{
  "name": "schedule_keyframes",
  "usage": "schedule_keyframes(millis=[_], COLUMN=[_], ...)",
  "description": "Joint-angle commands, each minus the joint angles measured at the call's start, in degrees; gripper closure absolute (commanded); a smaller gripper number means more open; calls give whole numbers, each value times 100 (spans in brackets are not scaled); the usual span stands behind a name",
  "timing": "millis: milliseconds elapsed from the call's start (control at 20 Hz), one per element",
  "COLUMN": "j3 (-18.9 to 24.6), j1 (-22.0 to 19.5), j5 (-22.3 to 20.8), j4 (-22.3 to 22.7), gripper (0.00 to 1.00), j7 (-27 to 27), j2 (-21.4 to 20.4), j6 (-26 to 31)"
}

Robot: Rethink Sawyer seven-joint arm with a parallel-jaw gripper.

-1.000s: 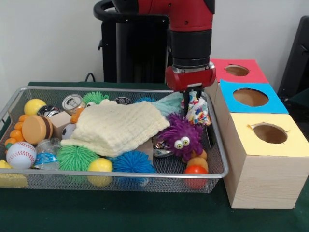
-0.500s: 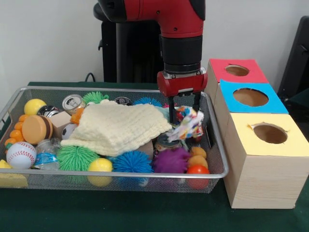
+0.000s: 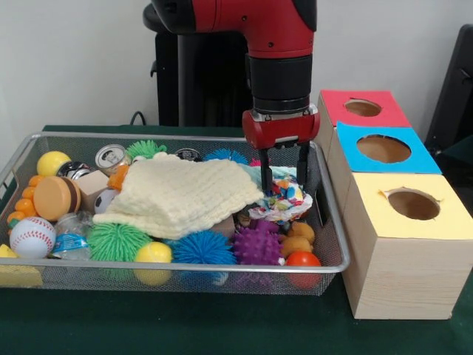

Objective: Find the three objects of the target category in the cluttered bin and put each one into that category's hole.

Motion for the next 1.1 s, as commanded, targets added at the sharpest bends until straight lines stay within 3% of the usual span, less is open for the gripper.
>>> schedule_keyframes(millis=[50,250,500,1100], j3=[113,66,89,-693], j1=[114,207,234,796], j5=[177,134,109,-80], j4=[-398,-406,-612,-985], gripper=[0,0,0,0], j7=[512,630,591,796], j2=[-11,-51,251,398], j6=[131,-160,-238,-764])
